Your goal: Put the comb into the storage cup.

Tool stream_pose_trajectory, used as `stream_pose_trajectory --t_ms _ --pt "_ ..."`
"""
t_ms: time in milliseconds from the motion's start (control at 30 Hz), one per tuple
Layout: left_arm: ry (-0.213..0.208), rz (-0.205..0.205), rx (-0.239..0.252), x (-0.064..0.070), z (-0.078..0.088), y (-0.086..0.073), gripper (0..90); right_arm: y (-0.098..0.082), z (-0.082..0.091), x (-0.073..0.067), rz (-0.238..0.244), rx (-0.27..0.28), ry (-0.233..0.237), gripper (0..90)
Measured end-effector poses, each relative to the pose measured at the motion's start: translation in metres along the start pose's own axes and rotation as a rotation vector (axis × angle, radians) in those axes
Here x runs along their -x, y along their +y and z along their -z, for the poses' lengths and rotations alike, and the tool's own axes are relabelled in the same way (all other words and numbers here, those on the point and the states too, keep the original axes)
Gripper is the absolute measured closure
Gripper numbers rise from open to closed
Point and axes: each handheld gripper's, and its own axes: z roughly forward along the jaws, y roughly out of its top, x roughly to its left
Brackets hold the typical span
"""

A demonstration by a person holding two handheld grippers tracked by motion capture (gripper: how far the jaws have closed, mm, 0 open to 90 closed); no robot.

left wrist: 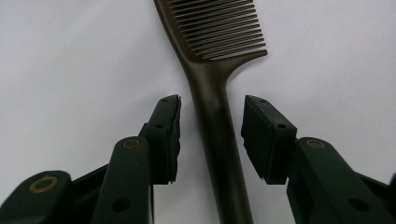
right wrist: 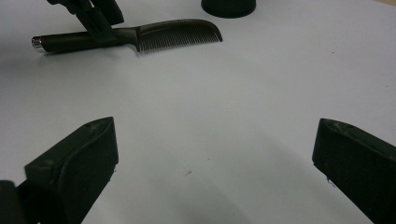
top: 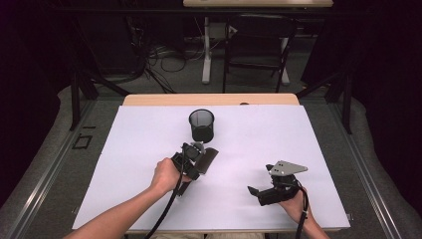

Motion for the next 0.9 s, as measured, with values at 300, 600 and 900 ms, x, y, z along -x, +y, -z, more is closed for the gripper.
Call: stream_pose_trajectory --t_ms 300,600,900 --pt "0.014 0.006 -0.019 0.003 -0.007 0.004 66.2 0.0 -0.002 -0.001 0.007 -0.005 0.009 0.0" --pt "0.008 0.02 -0.037 0.003 -0.011 0.005 71.5 0.0 -0.002 -0.001 0.008 -0.011 0.011 0.0" --pt "-0.007 -0.011 -0.032 -0.001 -0.01 0.002 72.6 0.0 -0.002 0.0 0.009 -0.012 0.013 0.0"
